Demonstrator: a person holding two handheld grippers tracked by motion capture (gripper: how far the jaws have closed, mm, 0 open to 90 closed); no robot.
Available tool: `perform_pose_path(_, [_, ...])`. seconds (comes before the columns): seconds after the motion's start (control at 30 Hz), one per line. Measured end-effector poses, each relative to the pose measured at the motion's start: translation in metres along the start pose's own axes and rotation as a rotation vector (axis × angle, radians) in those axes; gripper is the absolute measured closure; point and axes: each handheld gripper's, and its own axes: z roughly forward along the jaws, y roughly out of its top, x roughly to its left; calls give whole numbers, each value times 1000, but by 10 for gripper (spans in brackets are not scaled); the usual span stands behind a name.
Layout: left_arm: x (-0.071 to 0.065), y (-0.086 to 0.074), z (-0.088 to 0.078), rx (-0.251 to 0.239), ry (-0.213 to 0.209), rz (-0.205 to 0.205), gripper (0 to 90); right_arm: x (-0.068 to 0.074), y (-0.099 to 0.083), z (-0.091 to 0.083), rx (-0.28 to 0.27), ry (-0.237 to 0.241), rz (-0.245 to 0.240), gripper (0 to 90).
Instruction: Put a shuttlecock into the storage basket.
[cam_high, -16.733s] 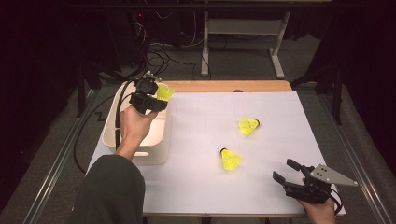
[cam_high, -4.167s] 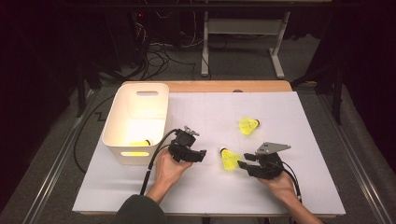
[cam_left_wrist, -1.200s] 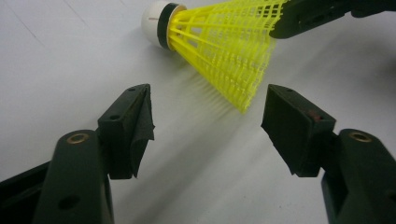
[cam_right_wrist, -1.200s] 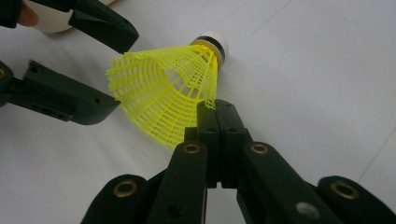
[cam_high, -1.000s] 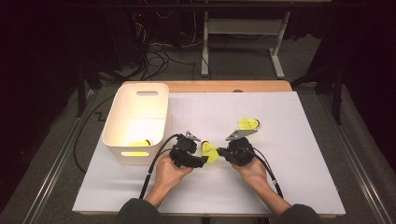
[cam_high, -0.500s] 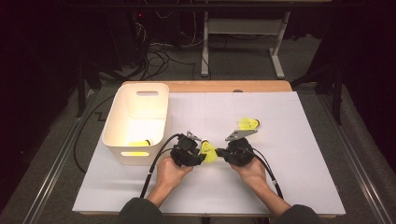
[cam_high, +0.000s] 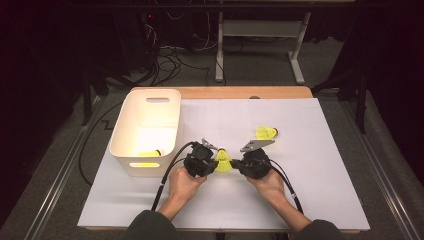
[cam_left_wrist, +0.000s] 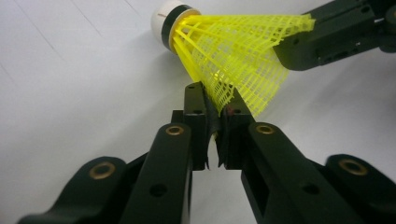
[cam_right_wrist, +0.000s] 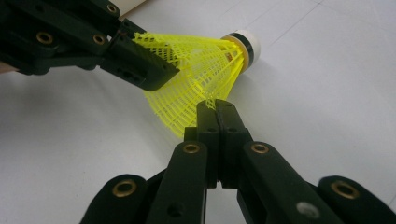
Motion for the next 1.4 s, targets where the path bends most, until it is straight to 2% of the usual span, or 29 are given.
perform_pose_path(0.07, [1, 2, 0, -5, -7, -16, 876, 0, 0, -1, -5, 0, -10, 900])
perform_pose_path(0.17, [4, 6, 2, -5, -17, -38, 888, 0, -1, -4, -17, -1, 0, 874])
perform_pose_path(0.33, [0, 16, 6, 17, 12, -21, 892, -1, -2, -4, -24, -7, -1, 798])
perform_pose_path(0.5, [-2, 22, 6, 20, 14, -15, 893, -4, -5, -8, -43, -15, 15, 660])
perform_pose_path(0.6, [-5, 24, 7, 23, 11, -11, 893, -4, -7, -14, -80, -27, 21, 573])
perform_pose_path(0.7, [-4, 25, 8, 28, 13, -17, 894, -6, -9, -24, -124, -15, 32, 535])
perform_pose_path(1.03, [3, 26, 3, 35, 24, -34, 893, -12, -24, -51, -197, -37, 3, 437])
perform_pose_path(1.13, [5, 27, 2, 39, 7, -45, 893, -12, -30, -60, -223, -27, -4, 414])
perform_pose_path(1.23, [6, 27, 1, 37, 12, -49, 893, -11, -35, -70, -257, -25, -26, 400])
perform_pose_path(1.4, [7, 28, -1, 39, 25, -49, 893, -11, -44, -81, -274, -33, -61, 383])
